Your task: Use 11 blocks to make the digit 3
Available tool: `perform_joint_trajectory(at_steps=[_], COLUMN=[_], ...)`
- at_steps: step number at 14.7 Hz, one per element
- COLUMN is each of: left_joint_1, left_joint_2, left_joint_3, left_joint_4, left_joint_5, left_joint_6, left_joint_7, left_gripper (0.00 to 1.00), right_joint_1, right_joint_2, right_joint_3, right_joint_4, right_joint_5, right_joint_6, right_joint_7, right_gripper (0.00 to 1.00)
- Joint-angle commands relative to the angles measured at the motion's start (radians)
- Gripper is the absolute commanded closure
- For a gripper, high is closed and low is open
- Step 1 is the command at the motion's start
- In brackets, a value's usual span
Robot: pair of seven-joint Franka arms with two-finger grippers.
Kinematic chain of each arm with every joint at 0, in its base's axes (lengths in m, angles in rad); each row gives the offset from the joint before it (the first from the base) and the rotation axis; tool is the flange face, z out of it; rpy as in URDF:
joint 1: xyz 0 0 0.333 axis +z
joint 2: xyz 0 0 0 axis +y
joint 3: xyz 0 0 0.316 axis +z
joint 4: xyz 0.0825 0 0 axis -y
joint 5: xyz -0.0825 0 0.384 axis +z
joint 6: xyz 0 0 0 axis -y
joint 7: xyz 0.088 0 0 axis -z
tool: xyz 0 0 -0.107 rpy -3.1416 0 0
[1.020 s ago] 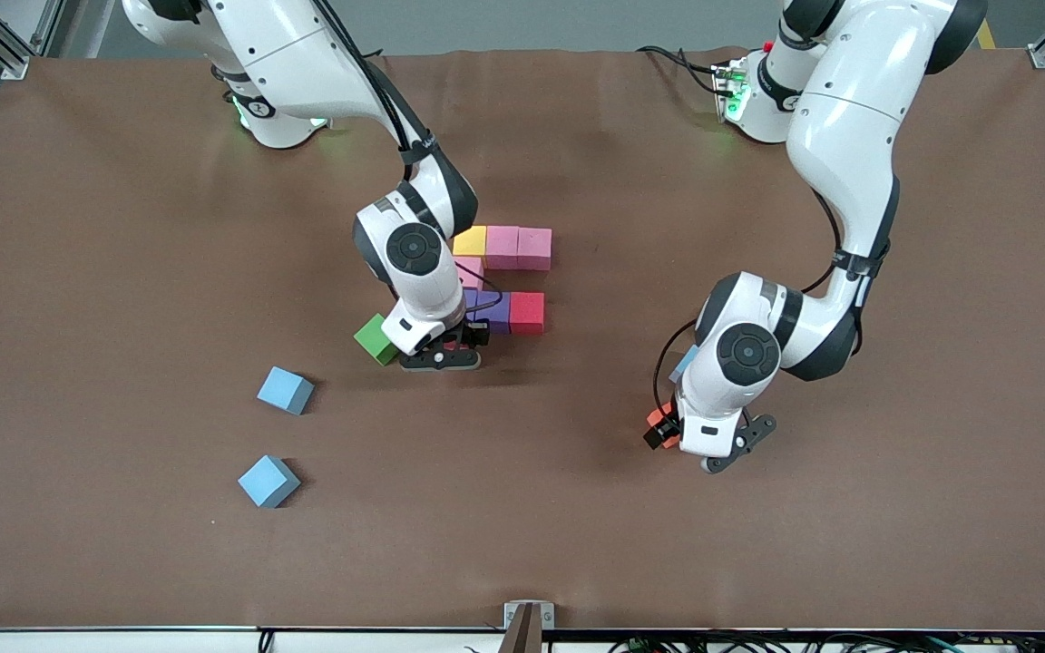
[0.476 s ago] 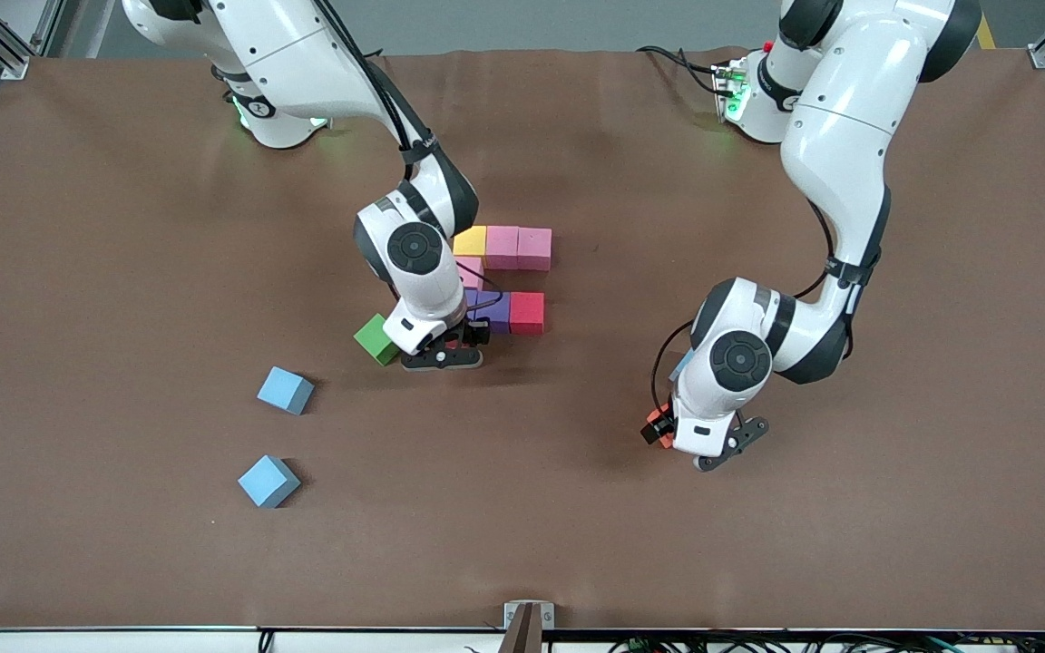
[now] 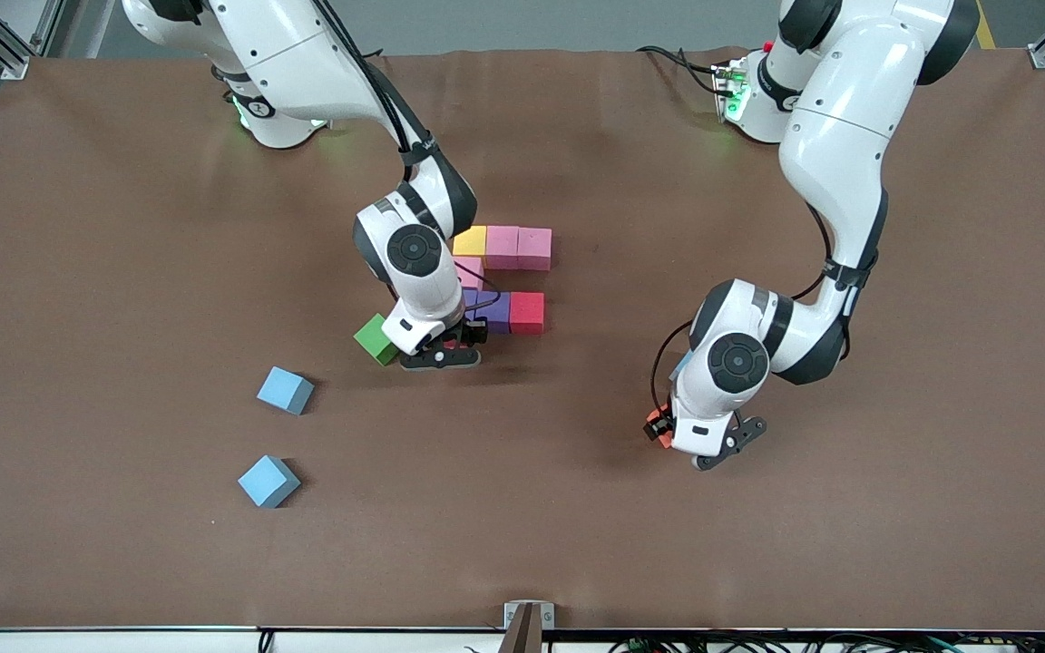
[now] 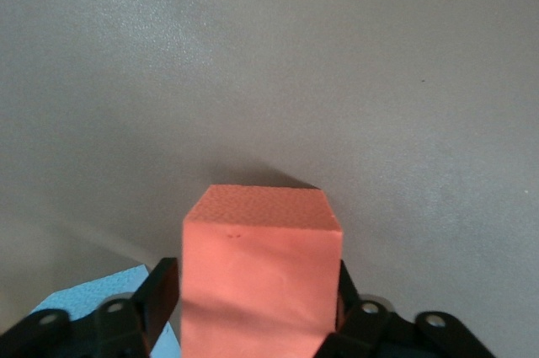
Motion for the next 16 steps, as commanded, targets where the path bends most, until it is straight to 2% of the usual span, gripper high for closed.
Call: perform_joint_trajectory(at_steps=[1,3,8,11,16], left_joint_1=[0.001,0.001,0.030,0.040,0.046], left_joint_2=[-0.001,-0.009,-0.053,-0.084,-0.113], left_joint_3=[-0.002,-0.002,-0.002,-0.005,-0.003], left_joint_4=[-0.001,-0.001,0.005,0.007,0.013], left_joint_5=[0.023,0.023,0.018,0.009,0.003], left_joint_6=[0.002,-0.001,-0.013,-0.071,-0.082], left_joint_7=[0.004,-0.011,-0.080,-0.097,-0.430], left_gripper=[0.52,0.59,0.59,0.59,0.61], right_joint_1=[0.001,0.004,0.008,0.009,0.009], right_joint_2=[-0.004,-0.004,-0.004,-0.004,-0.004], right_joint_3=[0.001,0.001,0.001,0.001,0.005], right_joint_4=[-0.017,-0.017,-0.017,-0.011,-0.002], right_joint_5=[-0.005,-0.002,0.004,0.010,0.022], right_joint_6=[-0.001,-0.004,-0.030,-0.028,-0.028], right_joint_7=[-0.006,-0.004,-0.003,0.000,0.002], right_gripper=[0.99,0.99,0.99,0.98,0.99])
